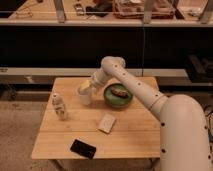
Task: Place the ceramic cup in the ceramic bowl
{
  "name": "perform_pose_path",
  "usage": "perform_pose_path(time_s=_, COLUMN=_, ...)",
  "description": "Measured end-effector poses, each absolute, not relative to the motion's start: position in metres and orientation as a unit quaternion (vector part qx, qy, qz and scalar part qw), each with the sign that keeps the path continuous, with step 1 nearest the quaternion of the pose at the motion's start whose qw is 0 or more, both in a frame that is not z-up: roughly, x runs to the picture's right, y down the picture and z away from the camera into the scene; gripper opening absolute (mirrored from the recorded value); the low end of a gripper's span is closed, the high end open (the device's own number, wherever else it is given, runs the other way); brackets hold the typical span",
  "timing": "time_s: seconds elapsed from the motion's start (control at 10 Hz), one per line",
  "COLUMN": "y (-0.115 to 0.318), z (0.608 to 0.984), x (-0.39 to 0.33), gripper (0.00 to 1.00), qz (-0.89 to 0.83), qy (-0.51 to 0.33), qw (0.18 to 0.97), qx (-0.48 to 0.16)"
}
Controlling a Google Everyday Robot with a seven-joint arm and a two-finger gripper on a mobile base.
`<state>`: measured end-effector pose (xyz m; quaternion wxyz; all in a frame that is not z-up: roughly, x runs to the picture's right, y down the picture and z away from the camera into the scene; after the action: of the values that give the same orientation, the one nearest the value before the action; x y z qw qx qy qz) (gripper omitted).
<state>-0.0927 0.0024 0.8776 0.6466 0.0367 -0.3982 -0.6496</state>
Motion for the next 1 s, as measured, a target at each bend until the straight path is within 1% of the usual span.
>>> perform_pose_path(time_s=0.1, y=0.005, z=0.882, x=-0.092, gripper=0.37, qz=-0.648, qy=-0.398, qw=0.649, qx=0.033)
perform_pose_path(time_s=0.2, y=0.009, z=0.889, x=-0.090, gripper=0.22, qz=-0.644, qy=-0.396, qw=0.654, qx=0.026)
perform_pose_path(time_s=0.3, y=0.010, z=0.892, x=-0.088, gripper=0.15, qz=-0.642, qy=-0.395, qw=0.657, qx=0.022)
perform_pose_path(time_s=0.4, y=0.010, z=0.897, x=-0.084, gripper=0.11, qz=-0.637, qy=-0.394, qw=0.663, qx=0.018)
perform_pose_path(time_s=0.7, y=-0.026, z=0.889, x=-0.057, gripper=0.11, qz=-0.576, qy=-0.402, qw=0.711, qx=0.037)
perform_pose_path(time_s=0.9, y=-0.053, z=0.876, x=-0.013, gripper=0.11, qz=-0.525, qy=-0.407, qw=0.746, qx=0.050)
perform_pose_path(time_s=1.0, y=-0.057, z=0.874, x=0.002, gripper=0.11, qz=-0.514, qy=-0.405, qw=0.754, qx=0.050)
